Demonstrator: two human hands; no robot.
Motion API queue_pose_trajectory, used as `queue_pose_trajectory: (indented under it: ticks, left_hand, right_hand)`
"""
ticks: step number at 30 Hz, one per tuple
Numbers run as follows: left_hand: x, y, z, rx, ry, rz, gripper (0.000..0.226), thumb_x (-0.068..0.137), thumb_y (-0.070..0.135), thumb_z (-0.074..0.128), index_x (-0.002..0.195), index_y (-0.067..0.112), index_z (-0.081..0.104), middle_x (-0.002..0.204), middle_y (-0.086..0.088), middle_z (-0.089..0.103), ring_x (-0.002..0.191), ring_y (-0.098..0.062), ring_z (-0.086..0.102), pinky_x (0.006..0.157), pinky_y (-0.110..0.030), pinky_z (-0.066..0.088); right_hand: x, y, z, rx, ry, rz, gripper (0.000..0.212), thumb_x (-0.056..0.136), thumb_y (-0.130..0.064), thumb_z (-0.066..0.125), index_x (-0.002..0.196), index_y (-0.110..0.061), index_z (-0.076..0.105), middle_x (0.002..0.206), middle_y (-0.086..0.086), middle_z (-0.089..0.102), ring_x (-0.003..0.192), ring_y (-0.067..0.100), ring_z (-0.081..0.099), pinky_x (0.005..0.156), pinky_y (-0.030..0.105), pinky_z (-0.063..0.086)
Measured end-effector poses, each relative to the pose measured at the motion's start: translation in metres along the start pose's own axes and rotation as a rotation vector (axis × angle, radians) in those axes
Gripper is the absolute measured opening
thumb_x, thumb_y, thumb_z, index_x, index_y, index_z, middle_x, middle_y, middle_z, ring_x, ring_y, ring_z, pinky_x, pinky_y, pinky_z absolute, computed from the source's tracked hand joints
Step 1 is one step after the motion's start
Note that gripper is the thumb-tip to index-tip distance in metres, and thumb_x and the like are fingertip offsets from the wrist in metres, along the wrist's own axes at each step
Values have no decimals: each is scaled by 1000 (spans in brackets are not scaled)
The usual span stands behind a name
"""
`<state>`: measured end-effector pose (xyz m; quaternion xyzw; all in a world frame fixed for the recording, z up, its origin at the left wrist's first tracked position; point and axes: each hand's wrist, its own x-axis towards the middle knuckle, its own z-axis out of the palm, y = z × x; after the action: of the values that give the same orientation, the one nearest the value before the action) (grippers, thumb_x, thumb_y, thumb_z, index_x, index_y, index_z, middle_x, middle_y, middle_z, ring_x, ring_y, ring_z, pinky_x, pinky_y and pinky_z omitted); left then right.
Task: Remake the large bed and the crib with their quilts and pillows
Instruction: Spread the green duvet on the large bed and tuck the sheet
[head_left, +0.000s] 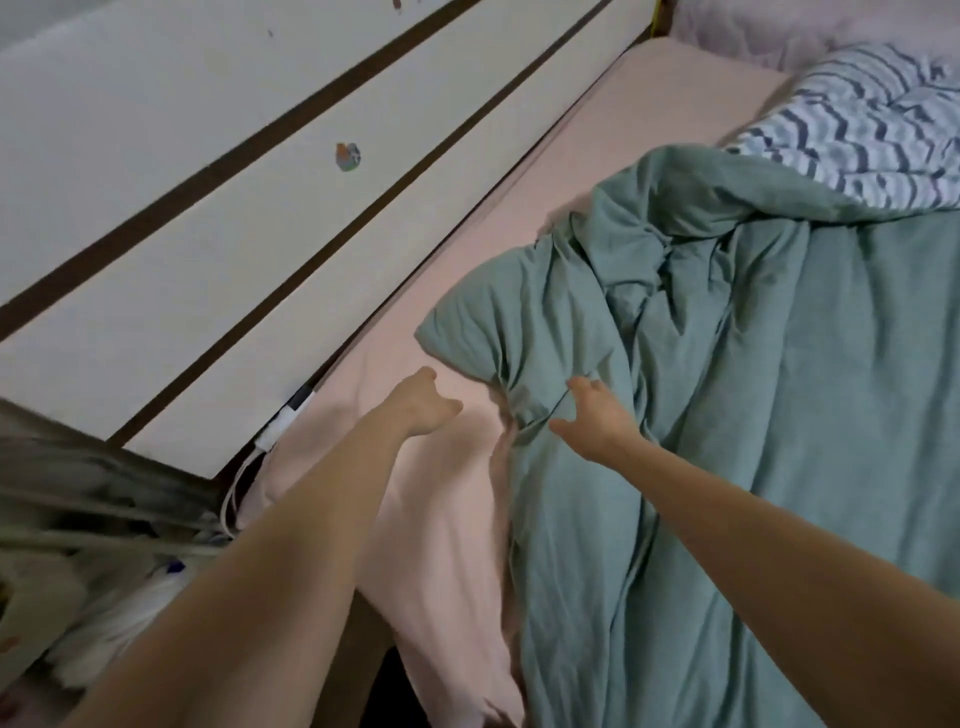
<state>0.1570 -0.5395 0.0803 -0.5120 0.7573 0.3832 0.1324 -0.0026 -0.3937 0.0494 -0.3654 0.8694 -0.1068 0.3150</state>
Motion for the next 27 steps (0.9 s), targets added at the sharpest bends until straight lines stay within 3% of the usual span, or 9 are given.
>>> queue_pose_trajectory:
  ticks: [5,12,16,19,20,22,24,26,27]
  left_hand:
    - [118,-11,0,-175,-11,40,65,90,29,62,145,10,31,145,-15,42,131,-31,44,104,-33,39]
    - [258,-52,9,-541,19,-188,79,85,38,69,143,3,28,141,-13,46,124,-27,49,100,-32,40]
    - [304,-57,16,-670,20,-265,113,62,68,72,144,2,34,142,-16,45,128,-34,46,107,-46,39]
    - [334,-55,25,-900,-6,-294,114,44,65,81,136,7,48,132,-12,57,114,-27,60,98,-41,50]
    - [337,-50,24,-983,-65,-285,104,47,58,85,132,9,53,128,-11,61,106,-23,64,94,-40,53]
    - [328,-34,17,-1075,-156,-183,62,69,35,84,121,10,61,119,-9,67,95,-20,68,88,-38,55]
    - [296,-12,3,-991,-210,-14,29,81,22,76,108,17,64,108,-4,71,86,-13,68,82,-29,56]
    - [256,1,-8,-765,-220,222,17,87,15,69,102,20,65,97,1,72,67,5,63,63,-12,52]
    - [230,8,-18,-637,-245,377,14,88,11,67,101,14,67,96,-3,72,61,8,60,58,-9,48]
  right_hand:
    - [89,-20,45,12,9,112,78,85,-36,65,147,-17,22,149,10,29,133,32,36,109,43,33]
    - [200,-34,114,84,26,212,96,80,-50,65,152,-23,8,154,5,22,140,29,26,113,45,28]
    - [216,-25,135,47,-38,217,104,77,-51,68,153,-28,0,157,0,15,144,24,18,115,43,25]
    - [221,-22,142,-1,-62,212,107,76,-52,70,152,-28,-1,158,-2,13,145,22,15,116,40,23]
    - [221,-22,141,21,-70,217,105,76,-53,70,152,-25,3,158,0,16,145,22,18,116,39,24]
    - [219,-27,134,220,-45,250,97,76,-55,69,150,-17,19,152,5,31,138,24,33,112,36,30]
    - [210,-41,113,665,64,354,81,80,-53,67,145,-17,32,144,2,43,126,20,46,104,31,37]
    - [198,-61,85,1145,218,425,66,85,-49,62,140,-20,41,138,-2,48,118,12,49,100,29,38]
    - [187,-72,64,1274,261,433,59,84,-51,62,134,-22,47,135,-4,52,115,11,51,101,31,39]
